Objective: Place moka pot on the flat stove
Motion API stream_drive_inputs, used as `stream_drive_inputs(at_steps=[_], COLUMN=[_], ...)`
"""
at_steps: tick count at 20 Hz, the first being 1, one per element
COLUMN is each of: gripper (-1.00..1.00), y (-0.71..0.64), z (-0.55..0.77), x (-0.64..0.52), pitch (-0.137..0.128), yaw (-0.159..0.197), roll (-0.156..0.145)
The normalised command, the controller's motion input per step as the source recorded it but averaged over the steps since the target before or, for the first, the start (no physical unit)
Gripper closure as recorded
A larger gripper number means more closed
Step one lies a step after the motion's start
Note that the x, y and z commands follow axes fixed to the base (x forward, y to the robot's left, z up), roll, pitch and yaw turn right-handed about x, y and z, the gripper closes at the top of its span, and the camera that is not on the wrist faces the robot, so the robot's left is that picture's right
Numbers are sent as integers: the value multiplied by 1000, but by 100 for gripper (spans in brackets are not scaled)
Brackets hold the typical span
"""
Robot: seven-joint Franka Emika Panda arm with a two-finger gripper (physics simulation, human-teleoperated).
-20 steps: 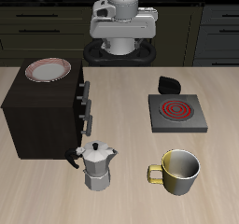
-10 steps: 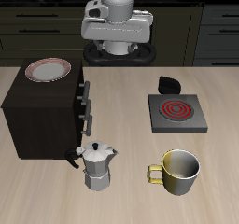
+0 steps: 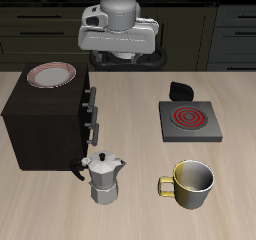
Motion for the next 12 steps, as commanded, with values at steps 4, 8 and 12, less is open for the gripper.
stream_drive_inputs(at_steps=[4,8,12], gripper=[-100,-100,-100], y=[-30,15,26], z=[-10,49,40], x=[394,317,259], pitch=[19,16,21], yaw=[33,46,10], roll=[60,58,25])
